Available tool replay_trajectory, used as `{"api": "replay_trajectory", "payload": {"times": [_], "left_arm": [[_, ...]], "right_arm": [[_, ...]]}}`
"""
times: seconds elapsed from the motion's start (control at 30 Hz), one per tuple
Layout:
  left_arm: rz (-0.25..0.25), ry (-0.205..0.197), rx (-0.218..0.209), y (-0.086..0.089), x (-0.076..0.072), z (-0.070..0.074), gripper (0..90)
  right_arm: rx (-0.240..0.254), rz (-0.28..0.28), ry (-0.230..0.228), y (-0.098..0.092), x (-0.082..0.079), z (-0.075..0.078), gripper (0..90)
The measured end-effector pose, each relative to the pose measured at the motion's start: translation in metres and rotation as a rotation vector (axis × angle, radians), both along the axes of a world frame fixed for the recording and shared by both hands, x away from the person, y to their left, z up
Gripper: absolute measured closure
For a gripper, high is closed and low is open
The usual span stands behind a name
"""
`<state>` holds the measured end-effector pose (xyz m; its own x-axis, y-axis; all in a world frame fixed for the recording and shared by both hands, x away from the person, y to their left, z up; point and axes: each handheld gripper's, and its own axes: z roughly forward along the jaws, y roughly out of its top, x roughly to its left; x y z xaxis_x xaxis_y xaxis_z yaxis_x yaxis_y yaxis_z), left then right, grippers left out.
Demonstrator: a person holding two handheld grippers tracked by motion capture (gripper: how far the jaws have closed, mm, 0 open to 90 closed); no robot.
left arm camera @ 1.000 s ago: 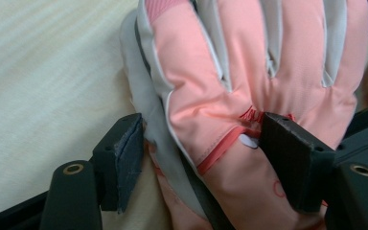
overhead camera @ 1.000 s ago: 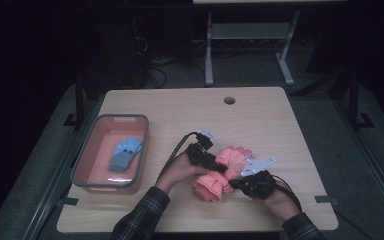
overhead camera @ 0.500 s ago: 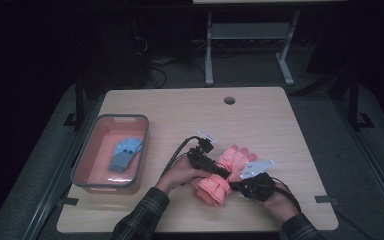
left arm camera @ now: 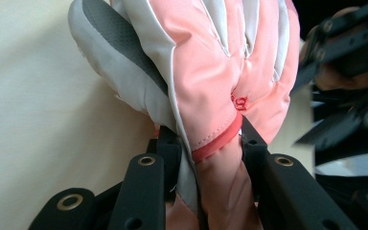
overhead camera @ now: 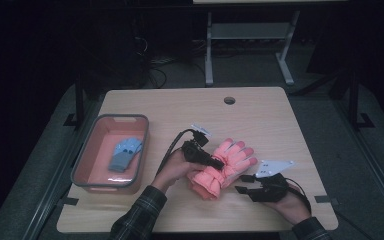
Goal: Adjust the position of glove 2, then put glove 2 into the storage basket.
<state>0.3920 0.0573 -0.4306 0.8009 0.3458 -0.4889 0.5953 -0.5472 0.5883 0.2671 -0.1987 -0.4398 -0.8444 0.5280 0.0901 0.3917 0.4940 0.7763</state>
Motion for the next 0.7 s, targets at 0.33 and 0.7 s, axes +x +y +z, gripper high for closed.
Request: {"api": "replay_trajectory", "payload": {"times": [0.33,0.7], "left_arm": [[0.102,-0.051,0.001,0.031,0.004,0.023,69.7],[0.178,-0.102,0.007,0.07,0.0,0.056,69.4]], "right_arm": [[-0.068,-0.221,-0.007,-0.033,0.021,-0.015,32.3],[-0.124,-0.319,0.023,-0.048,0.038,-0.031,20.4]]}}
